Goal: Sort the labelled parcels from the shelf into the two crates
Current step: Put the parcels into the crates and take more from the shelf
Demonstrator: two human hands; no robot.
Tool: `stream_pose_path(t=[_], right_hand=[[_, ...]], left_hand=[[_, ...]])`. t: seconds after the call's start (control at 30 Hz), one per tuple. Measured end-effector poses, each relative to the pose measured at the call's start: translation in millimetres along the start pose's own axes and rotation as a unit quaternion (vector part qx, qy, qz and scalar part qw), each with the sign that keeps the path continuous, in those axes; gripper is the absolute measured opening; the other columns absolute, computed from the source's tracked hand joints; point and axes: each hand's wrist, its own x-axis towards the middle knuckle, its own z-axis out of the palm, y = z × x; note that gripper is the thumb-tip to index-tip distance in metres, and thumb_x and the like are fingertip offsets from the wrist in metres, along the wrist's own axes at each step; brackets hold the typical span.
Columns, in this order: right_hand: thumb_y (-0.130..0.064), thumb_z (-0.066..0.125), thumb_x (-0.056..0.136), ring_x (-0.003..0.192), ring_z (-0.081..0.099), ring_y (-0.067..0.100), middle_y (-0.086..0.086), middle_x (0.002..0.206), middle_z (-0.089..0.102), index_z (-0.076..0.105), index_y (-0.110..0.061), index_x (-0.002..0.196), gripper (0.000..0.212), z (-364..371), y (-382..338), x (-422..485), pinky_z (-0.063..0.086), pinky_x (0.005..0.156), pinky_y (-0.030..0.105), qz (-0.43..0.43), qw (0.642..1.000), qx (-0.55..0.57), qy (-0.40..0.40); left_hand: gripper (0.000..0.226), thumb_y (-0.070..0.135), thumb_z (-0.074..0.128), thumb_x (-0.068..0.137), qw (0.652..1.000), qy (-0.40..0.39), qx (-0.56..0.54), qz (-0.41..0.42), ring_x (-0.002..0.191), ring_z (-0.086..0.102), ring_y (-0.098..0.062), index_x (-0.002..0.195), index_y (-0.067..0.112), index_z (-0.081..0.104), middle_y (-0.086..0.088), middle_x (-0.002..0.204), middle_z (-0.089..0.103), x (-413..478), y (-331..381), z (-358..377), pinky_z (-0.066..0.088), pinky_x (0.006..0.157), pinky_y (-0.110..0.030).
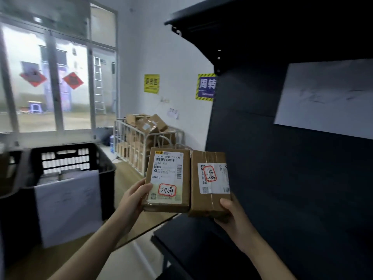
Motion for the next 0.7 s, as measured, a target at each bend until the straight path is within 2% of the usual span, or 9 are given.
stream_pose_path(t=[0.07, 0.1, 0.17, 0.23, 0.37, 0.5, 0.6, 0.7], right_hand=[[-0.041, 0.072, 0.053, 0.109, 0.063, 0.018, 0.002, 0.121, 0.066, 0.051, -0.027, 0.128, 0.08, 40, 12, 17, 0.051, 0.083, 0.031, 0.007, 1.0, 0.009, -0.02], [-0.041, 0.075, 0.051, 0.107, 0.064, 0.019, 0.004, 0.12, 0.066, 0.051, -0.026, 0.128, 0.082, 60, 19, 26, 0.05, 0.081, 0.03, 0.012, 0.999, 0.009, -0.029], [-0.044, 0.083, 0.043, 0.11, 0.061, 0.024, 0.005, 0.119, 0.066, 0.052, -0.026, 0.127, 0.091, 99, 32, 44, 0.048, 0.089, 0.037, 0.026, 0.999, 0.008, -0.046], [-0.045, 0.08, 0.043, 0.114, 0.058, 0.028, 0.006, 0.119, 0.066, 0.054, -0.029, 0.125, 0.088, 137, 45, 64, 0.044, 0.097, 0.042, 0.043, 0.998, 0.003, -0.055], [-0.043, 0.073, 0.046, 0.11, 0.056, 0.025, 0.004, 0.12, 0.06, 0.053, -0.034, 0.122, 0.08, 210, 67, 102, 0.047, 0.084, 0.034, 0.073, 0.995, 0.003, -0.074], [-0.034, 0.078, 0.056, 0.103, 0.056, 0.024, 0.003, 0.114, 0.059, 0.054, -0.037, 0.118, 0.066, 271, 86, 129, 0.046, 0.082, 0.034, 0.088, 0.99, 0.014, -0.105], [-0.037, 0.065, 0.065, 0.103, 0.056, 0.024, 0.004, 0.115, 0.061, 0.054, -0.032, 0.122, 0.058, 302, 96, 147, 0.046, 0.085, 0.035, 0.096, 0.988, 0.004, -0.124], [-0.034, 0.07, 0.068, 0.104, 0.058, 0.023, 0.003, 0.118, 0.064, 0.054, -0.03, 0.123, 0.058, 325, 99, 168, 0.045, 0.087, 0.035, 0.091, 0.984, -0.014, -0.152]], left_hand=[[0.029, 0.013, 0.047, 0.092, 1.0, 0.018, 0.01, 0.0, 0.083, 0.071, -0.025, 0.119, 0.008, 0.056, -0.017, 0.104, 0.071, 1, 12, -44, 0.06, 0.064, -0.028], [0.029, 0.013, 0.047, 0.092, 1.0, 0.027, 0.014, 0.001, 0.084, 0.071, -0.026, 0.119, 0.007, 0.056, -0.018, 0.105, 0.07, 1, 17, -65, 0.06, 0.064, -0.028], [0.032, 0.013, 0.05, 0.09, 0.999, 0.043, 0.015, 0.008, 0.084, 0.07, -0.027, 0.12, 0.006, 0.056, -0.02, 0.108, 0.069, 1, 29, -106, 0.06, 0.063, -0.028], [0.041, 0.019, 0.059, 0.083, 0.998, 0.06, 0.02, 0.013, 0.087, 0.07, -0.029, 0.122, 0.007, 0.055, -0.019, 0.109, 0.069, 3, 40, -147, 0.059, 0.062, -0.029], [0.055, 0.027, 0.066, 0.075, 0.995, 0.098, 0.024, 0.009, 0.099, 0.067, -0.033, 0.126, 0.008, 0.053, -0.016, 0.109, 0.07, 6, 60, -228, 0.059, 0.073, -0.034], [0.061, 0.032, 0.068, 0.074, 0.991, 0.126, 0.047, 0.004, 0.099, 0.067, -0.032, 0.129, 0.01, 0.05, -0.014, 0.108, 0.07, 3, 74, -291, 0.056, 0.08, -0.038], [0.071, 0.04, 0.067, 0.066, 0.989, 0.129, 0.073, 0.008, 0.098, 0.069, -0.026, 0.13, 0.013, 0.049, -0.011, 0.109, 0.071, -3, 85, -321, 0.056, 0.075, -0.031], [0.068, 0.038, 0.07, 0.072, 0.987, 0.144, 0.068, 0.009, 0.094, 0.07, -0.022, 0.132, 0.014, 0.046, -0.008, 0.106, 0.072, -3, 92, -343, 0.057, 0.066, -0.023]])
